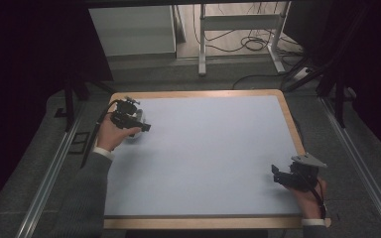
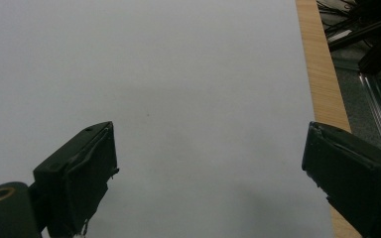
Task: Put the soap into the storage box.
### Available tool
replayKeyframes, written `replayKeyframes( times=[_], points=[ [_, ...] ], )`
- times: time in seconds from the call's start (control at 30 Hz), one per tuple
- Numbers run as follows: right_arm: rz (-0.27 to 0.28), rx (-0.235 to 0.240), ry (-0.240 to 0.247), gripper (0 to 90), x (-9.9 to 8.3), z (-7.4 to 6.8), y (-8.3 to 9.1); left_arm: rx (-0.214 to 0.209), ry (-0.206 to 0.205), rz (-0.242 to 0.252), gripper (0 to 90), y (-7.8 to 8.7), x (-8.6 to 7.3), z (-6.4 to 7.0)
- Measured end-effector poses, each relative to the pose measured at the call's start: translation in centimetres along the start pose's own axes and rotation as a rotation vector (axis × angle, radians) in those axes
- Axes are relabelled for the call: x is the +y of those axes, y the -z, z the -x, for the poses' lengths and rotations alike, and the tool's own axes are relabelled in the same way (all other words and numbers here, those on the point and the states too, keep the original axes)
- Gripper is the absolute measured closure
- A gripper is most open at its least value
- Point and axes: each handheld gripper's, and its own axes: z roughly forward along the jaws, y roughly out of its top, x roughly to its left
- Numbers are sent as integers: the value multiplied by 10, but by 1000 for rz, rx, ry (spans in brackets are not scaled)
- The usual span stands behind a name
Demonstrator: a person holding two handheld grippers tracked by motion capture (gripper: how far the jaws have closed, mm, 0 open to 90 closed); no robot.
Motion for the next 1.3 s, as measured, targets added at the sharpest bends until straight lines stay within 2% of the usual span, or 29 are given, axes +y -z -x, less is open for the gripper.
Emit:
replayKeyframes(
  times=[0.07,0.2,0.4,0.47,0.53,0.7,0.83,0.93,1.03,1.2,1.3],
  points=[
    [2,3,0,67,0,0,1,-18,-14,48,317,3,-8,6],
    [1,-1,6,69,0,1,2,-39,-24,86,313,7,-24,15],
    [-2,-2,12,69,0,1,1,-52,-50,110,294,8,-54,26],
    [-4,-3,14,69,0,1,1,-75,-58,107,274,4,-65,30],
    [-4,-3,14,69,0,1,2,-74,-63,99,273,0,-75,34],
    [-3,-8,12,70,1,2,3,-97,-52,62,253,-13,-97,40],
    [-3,-7,11,70,1,2,3,-126,-11,70,260,-19,-110,41],
    [-4,-8,14,70,0,3,3,-130,17,79,262,-21,-118,41],
    [-7,-6,18,70,0,3,3,-123,36,100,261,-18,-123,41],
    [-1,-1,23,70,1,1,3,-105,25,106,263,-15,-126,40],
    [2,6,32,69,2,-2,4,-97,36,112,262,-15,-127,36]
  ],
)
